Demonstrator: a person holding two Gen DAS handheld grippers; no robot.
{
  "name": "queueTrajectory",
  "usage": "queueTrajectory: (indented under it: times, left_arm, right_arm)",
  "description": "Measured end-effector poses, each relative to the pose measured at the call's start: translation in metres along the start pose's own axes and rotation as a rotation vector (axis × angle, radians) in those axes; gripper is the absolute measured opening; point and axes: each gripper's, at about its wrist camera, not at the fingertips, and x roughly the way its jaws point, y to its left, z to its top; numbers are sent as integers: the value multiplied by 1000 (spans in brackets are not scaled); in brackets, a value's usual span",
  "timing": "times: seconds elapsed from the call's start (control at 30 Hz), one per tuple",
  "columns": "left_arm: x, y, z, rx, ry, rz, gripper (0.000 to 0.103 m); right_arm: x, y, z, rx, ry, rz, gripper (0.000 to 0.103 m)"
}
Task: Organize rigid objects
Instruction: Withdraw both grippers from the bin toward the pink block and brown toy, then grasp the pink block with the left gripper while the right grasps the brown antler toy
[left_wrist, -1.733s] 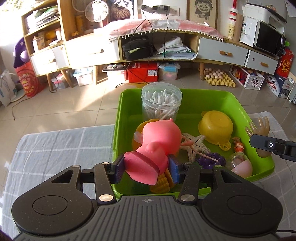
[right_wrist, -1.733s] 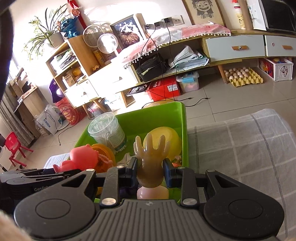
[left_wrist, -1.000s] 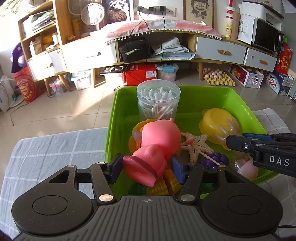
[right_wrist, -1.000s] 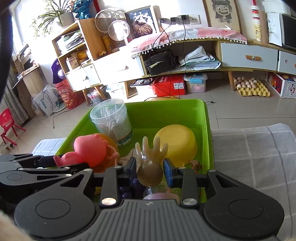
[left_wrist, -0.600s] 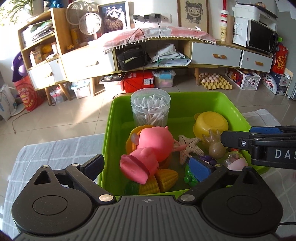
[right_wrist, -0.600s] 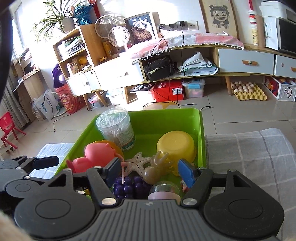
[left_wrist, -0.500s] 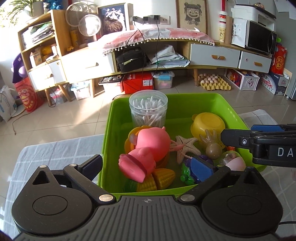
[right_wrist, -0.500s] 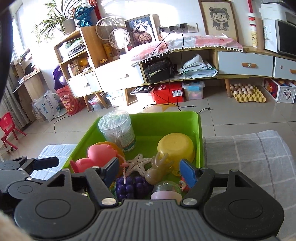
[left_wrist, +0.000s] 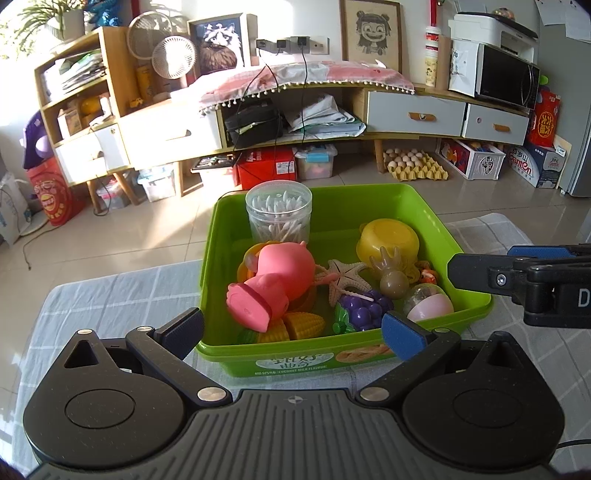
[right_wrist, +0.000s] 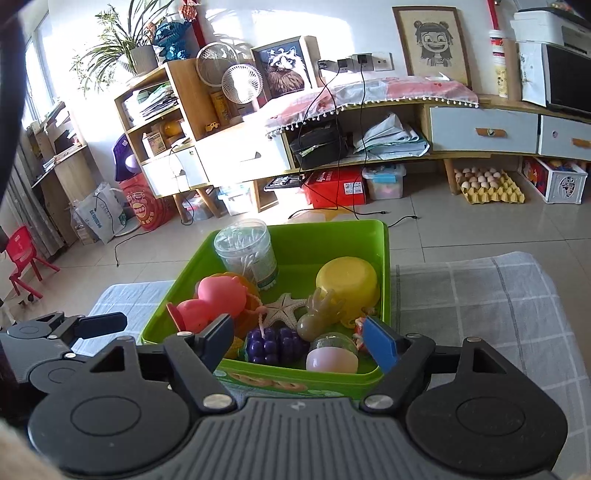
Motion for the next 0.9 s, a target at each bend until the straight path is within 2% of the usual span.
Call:
queueTrajectory:
  times: [0.33, 0.57, 0.77, 0.9]
  left_arm:
    - [-23, 1, -17, 2, 5, -12, 98]
    - [-37, 3, -44, 27, 28, -33, 98]
    - [-31, 12, -77, 22, 53, -35, 98]
    - [-15, 20, -95, -18, 90, -53, 98]
  right_arm:
    - [-28, -2, -17, 3, 26, 0, 61]
    - [-39, -10, -40, 7, 71, -22, 64]
    - [-31, -16, -68, 28, 128, -30, 65]
    - [-17, -13, -91, -20, 179, -45, 65]
